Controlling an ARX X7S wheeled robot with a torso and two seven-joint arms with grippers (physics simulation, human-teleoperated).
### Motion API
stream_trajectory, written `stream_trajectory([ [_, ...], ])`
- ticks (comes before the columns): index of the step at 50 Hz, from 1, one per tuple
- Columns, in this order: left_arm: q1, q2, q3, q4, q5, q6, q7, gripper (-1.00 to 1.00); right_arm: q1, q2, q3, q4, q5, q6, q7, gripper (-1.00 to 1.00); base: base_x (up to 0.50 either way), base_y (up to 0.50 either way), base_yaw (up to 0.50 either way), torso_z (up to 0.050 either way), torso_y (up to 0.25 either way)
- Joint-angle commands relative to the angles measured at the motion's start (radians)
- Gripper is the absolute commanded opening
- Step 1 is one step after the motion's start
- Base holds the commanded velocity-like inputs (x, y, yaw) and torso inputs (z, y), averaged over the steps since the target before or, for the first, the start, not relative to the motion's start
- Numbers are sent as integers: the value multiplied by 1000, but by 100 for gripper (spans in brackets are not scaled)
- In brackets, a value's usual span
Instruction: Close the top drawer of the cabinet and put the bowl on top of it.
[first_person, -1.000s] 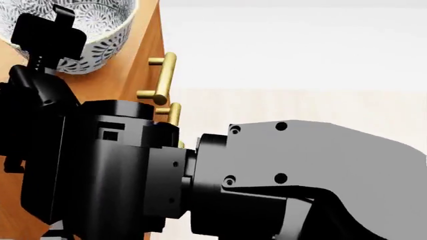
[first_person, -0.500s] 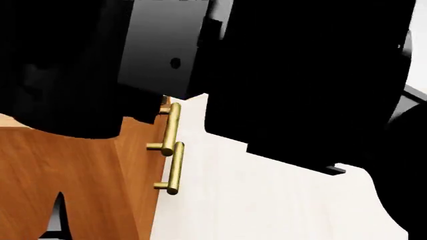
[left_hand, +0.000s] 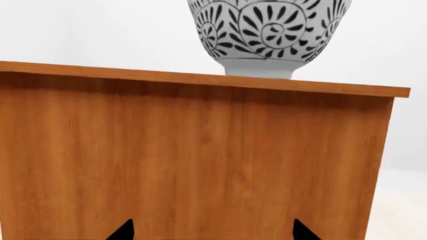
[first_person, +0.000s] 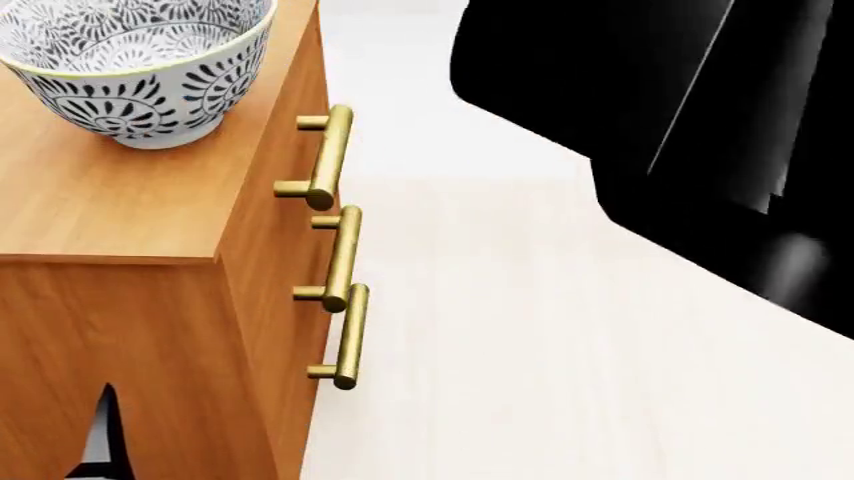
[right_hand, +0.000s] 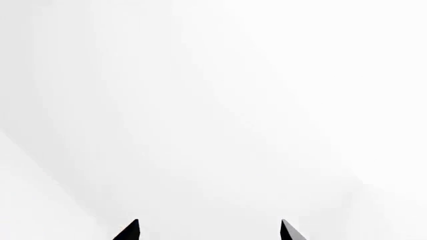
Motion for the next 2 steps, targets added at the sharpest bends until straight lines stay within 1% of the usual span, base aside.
stream_trajectory([
  [1,6,-5,-6,5,-6,11,0,100,-121,319,-9,-214,37,-27,99,100,0,0,0,0,0],
  [2,6,-6,-6,7,-5,10,-1,100,-128,329,-14,-222,35,-22,111,100,0,0,0,0,0],
])
